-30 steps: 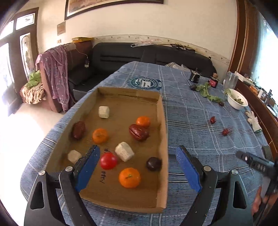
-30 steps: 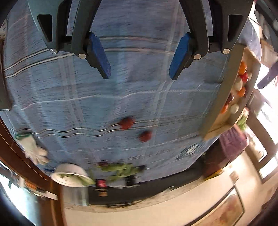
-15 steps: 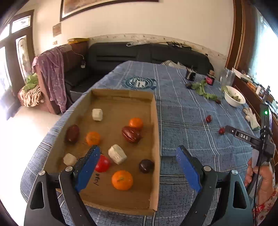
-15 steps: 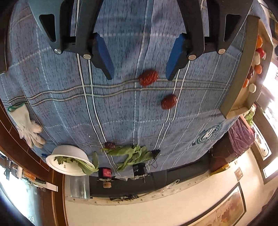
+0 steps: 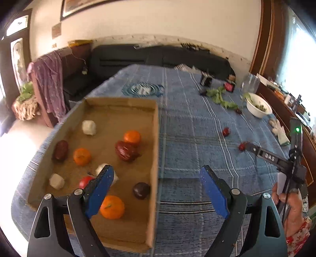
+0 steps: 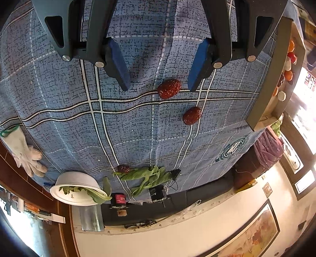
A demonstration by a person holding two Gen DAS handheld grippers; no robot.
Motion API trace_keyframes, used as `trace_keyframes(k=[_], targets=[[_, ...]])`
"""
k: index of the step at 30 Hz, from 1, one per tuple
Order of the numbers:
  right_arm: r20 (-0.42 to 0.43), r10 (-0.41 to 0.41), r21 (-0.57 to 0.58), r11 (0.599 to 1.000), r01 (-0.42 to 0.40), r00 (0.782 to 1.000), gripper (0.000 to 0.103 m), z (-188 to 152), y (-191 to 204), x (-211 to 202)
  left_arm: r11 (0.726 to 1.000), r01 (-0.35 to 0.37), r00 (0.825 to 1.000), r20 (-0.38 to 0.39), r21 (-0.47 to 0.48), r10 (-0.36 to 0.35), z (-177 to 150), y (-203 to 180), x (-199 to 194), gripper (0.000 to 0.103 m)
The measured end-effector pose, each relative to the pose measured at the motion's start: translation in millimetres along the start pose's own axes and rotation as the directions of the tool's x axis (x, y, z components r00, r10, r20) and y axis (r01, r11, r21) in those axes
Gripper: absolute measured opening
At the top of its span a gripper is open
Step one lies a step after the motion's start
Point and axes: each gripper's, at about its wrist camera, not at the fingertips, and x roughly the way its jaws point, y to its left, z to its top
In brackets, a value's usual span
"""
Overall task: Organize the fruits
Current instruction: 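Grasp a red date with the right tool while the left tool grasps the other date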
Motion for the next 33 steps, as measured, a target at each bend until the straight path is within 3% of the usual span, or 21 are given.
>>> trace_keyframes(k=[4, 7, 11, 13, 14, 20, 22, 25, 33], targets=[[-0.030, -0.023, 0.026, 0.999, 0.023, 0.999, 0.062, 6.5, -3.9, 7.5, 0.999, 0.024, 1.000, 0.010, 0.036, -0.024, 5.4, -13.7, 4.8, 0.088], [-0.039, -0.028, 0.010, 1.000, 0.029, 0.999, 0.055, 9.1, 1.9, 12.1, 0.998, 0.048, 0.999, 0.006, 0.045, -0.048, 15.9, -23.6, 14.2, 0.088], [-0.043, -0.038, -0.077, 0.996, 0.034, 0.998, 0.040, 10.6, 20.4, 21.5, 0.996, 0.077, 0.997, -0.006, 0.040, -0.076, 35.0, -37.3, 36.5, 0.088], [-0.066, -0.044, -0.120, 0.992, 0.036, 0.997, 0.023, 9.4, 27.2, 26.5, 0.994, 0.104, 0.995, -0.017, 0.028, -0.103, 45.7, -45.0, 51.1, 0.088], [-0.061, -0.056, -0.135, 0.990, 0.048, 0.997, 0.020, 9.0, 28.7, 25.9, 0.993, 0.119, 0.993, -0.022, 0.027, -0.118, 49.5, -49.0, 57.3, 0.088], [-0.045, -0.061, -0.076, 0.995, 0.058, 0.997, 0.019, 10.5, 3.6, 12.8, 0.979, 0.173, 0.983, -0.072, 0.103, -0.166, 66.6, -93.6, 104.2, 0.084], [-0.043, -0.069, -0.038, 0.997, 0.068, 0.997, 0.019, 12.3, -10.0, 9.7, 0.976, 0.185, 0.979, -0.112, 0.112, -0.172, 69.1, -107.9, 124.4, 0.070], [-0.045, -0.084, 0.025, 0.996, 0.085, 0.995, 0.019, 16.2, -30.9, 8.2, 0.969, 0.228, 0.964, -0.166, 0.095, -0.210, 71.5, -123.2, 150.2, 0.061], [-0.046, -0.078, 0.056, 0.995, 0.080, 0.996, 0.019, 21.9, -38.3, 10.8, 0.954, 0.254, 0.955, -0.195, 0.158, -0.222, 69.8, -156.3, 184.2, 0.058]])
